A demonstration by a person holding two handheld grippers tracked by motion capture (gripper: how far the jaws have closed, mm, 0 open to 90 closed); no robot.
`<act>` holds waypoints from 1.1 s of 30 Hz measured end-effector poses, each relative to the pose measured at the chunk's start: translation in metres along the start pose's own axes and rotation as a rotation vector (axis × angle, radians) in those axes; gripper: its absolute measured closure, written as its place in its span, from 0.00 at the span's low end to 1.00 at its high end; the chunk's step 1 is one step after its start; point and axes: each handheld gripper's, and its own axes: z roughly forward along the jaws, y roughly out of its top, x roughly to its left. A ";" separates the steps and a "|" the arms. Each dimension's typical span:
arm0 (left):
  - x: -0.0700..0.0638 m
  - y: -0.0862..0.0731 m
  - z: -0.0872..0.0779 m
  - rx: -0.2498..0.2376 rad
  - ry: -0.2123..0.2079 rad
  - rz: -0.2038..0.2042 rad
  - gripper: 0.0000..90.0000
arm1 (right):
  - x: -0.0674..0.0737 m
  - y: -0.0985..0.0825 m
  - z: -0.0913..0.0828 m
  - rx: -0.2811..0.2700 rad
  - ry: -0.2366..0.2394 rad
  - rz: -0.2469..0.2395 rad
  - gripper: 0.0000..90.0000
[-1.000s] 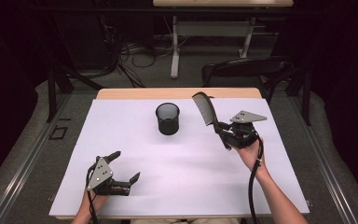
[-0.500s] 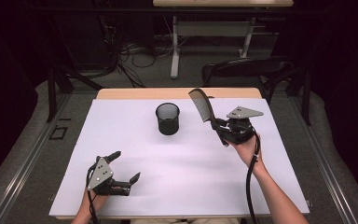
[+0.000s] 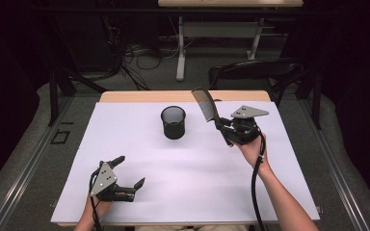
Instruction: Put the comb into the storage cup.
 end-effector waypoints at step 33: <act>0.000 0.000 0.000 0.001 0.001 -0.002 0.00 | 0.006 0.017 0.021 -0.017 0.010 -0.014 0.81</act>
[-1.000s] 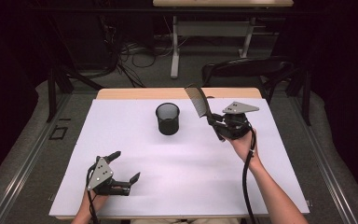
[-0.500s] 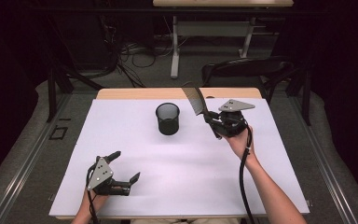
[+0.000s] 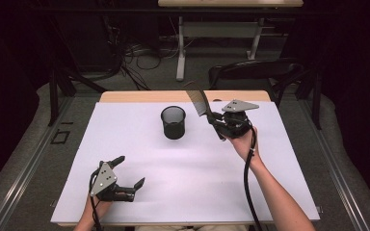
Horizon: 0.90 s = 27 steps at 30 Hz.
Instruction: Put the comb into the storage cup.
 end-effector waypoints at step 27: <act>0.000 0.000 0.000 0.003 0.001 0.002 0.00 | 0.003 0.013 0.012 -0.019 0.009 0.002 0.81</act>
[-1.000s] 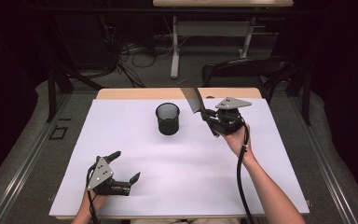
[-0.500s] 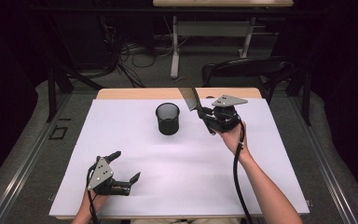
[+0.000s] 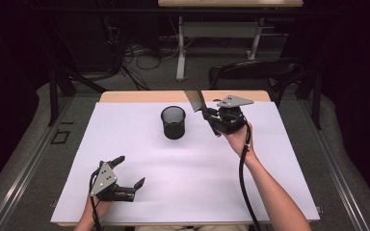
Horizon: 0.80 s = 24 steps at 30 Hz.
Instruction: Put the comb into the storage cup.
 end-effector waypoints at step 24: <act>0.000 0.000 0.000 -0.001 0.000 0.000 0.00 | 0.003 0.014 0.011 -0.020 0.005 -0.001 0.81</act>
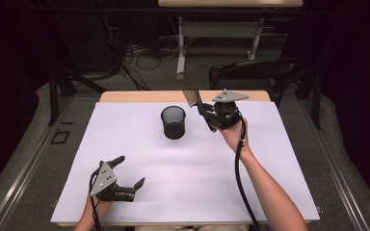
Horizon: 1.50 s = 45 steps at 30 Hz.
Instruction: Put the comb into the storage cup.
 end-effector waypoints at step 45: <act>0.000 0.000 0.000 0.000 -0.002 0.001 0.00 | 0.000 0.011 0.029 -0.002 0.000 0.021 0.81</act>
